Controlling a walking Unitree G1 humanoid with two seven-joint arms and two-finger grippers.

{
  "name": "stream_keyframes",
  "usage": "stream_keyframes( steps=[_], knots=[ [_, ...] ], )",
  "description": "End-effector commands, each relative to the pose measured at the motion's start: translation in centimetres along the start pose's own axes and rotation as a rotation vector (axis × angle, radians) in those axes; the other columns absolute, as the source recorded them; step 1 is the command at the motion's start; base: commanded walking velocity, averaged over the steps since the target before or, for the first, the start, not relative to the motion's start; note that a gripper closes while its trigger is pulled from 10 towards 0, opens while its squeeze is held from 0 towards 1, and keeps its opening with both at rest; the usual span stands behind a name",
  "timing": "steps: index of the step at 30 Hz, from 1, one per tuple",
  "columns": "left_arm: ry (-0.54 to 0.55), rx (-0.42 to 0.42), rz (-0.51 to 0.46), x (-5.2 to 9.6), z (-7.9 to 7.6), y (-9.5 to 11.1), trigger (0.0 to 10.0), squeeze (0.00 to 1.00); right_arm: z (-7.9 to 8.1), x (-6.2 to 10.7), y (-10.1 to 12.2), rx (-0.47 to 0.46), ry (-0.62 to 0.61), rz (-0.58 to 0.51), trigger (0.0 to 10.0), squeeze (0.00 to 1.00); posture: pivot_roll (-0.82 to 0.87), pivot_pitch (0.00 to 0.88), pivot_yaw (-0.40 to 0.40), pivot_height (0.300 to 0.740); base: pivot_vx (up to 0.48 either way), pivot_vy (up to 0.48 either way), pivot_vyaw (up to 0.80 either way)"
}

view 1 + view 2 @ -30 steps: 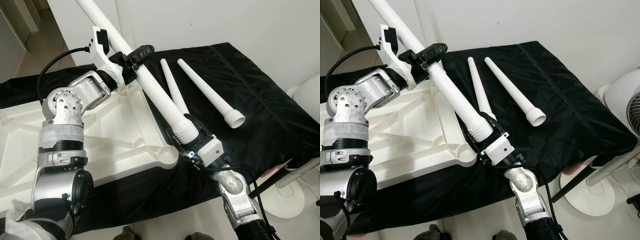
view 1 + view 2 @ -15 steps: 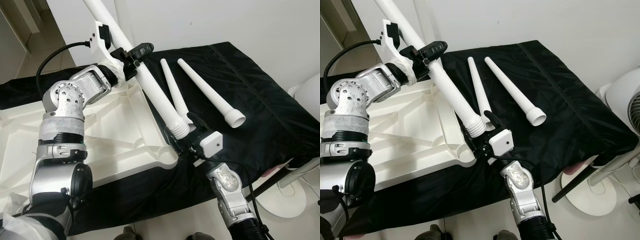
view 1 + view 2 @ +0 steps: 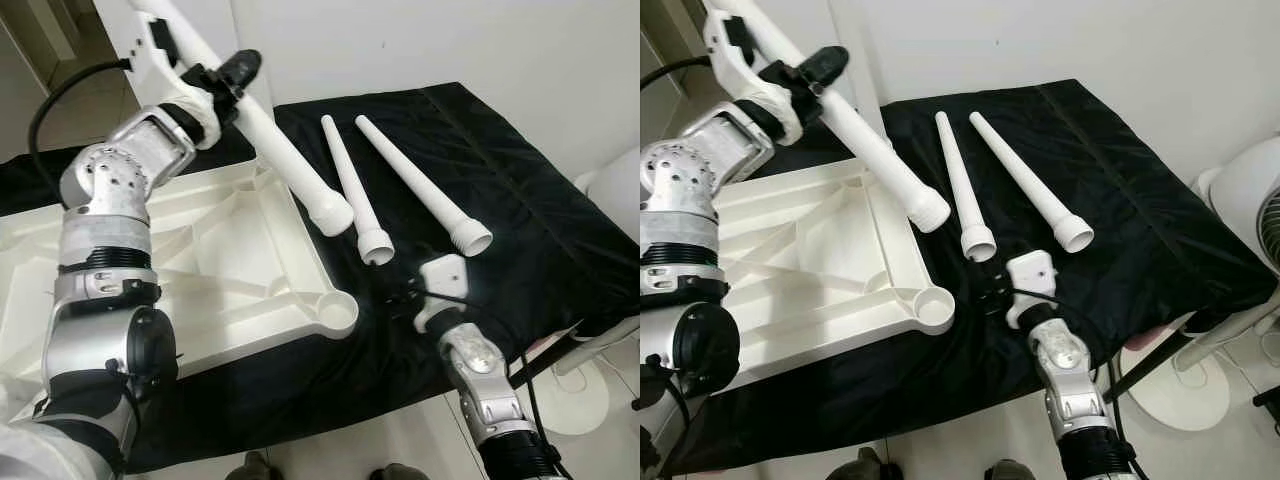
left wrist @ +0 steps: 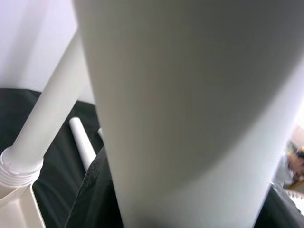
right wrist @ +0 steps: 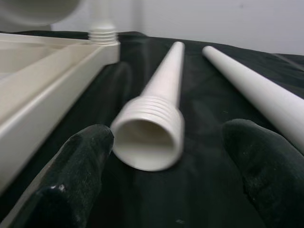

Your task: Building children table

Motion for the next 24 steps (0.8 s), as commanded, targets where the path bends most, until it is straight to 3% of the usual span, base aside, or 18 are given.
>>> stream_keyframes(
  steps=[1, 4, 11, 13, 15, 19, 21, 24],
  knots=[
    [-0.006, -0.01, -0.042, -0.1, -0.4, 0.9, 10.0, 0.0, 1.1, 0.1, 0.1, -0.019, 0.041, 0.003, 10.0, 0.0, -0.1, 0.0, 0.061, 0.74, 0.0, 0.0, 0.0],
    [0.003, -0.036, -0.086, 0.3, -0.3, 1.4, 10.0, 0.0, 1.7, 0.1, 1.1, -0.075, 0.073, -0.016, 10.0, 0.0, -0.1, 0.0, 0.048, 0.74, 0.0, 0.0, 0.0],
    [0.002, -0.196, -0.115, 0.5, -1.2, 0.9, 10.0, 0.0, 1.1, -0.3, 3.0, -0.113, 0.108, -0.075, 10.0, 0.0, -0.09, 0.0, 0.037, 0.74, 0.0, 0.0, 0.0],
    [-0.004, -0.295, -0.123, 0.4, -2.0, 0.0, 10.0, 0.0, 0.3, -0.9, 3.8, -0.094, 0.092, -0.079, 10.0, 0.0, -0.09, 0.0, 0.034, 0.74, 0.0, 0.0, 0.0],
    [-0.007, -0.325, -0.128, 0.4, -2.3, -0.2, 10.0, 0.0, 0.1, -1.0, 4.1, -0.086, 0.087, -0.083, 10.0, 0.0, -0.09, 0.0, 0.033, 0.74, 0.0, 0.0, 0.0],
    [-0.034, -0.445, -0.149, 0.2, -3.9, -1.9, 10.0, 0.0, -1.2, -2.3, 4.7, 0.087, 0.025, -0.059, 10.0, 0.0, -0.09, 0.0, 0.031, 0.74, 0.0, 0.0, 0.0],
    [-0.061, -0.502, -0.161, 0.2, -5.2, -2.8, 10.0, 0.0, -1.4, -2.8, 4.9, 0.104, 0.004, -0.037, 10.0, 0.0, -0.07, 0.0, 0.018, 0.74, 0.0, 0.0, 0.0],
    [-0.076, -0.517, -0.168, 0.3, -5.8, -3.2, 10.0, 0.0, -1.6, -3.0, 5.0, 0.096, -0.008, -0.025, 10.0, 0.0, -0.07, 0.0, 0.015, 0.74, 0.0, 0.0, 0.0]
  ],
)
Point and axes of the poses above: a point about 5 cm out from each wrist's last joint towards the gripper, its own x axis pointing back from the gripper into the wrist, its own y axis along the axis of the wrist's last joint, z = x × y, the point moved 5 cm from there along -x, pointing out of the wrist towards the gripper, and after that the axes turned 15 degrees about x, right-handed, at the moved point
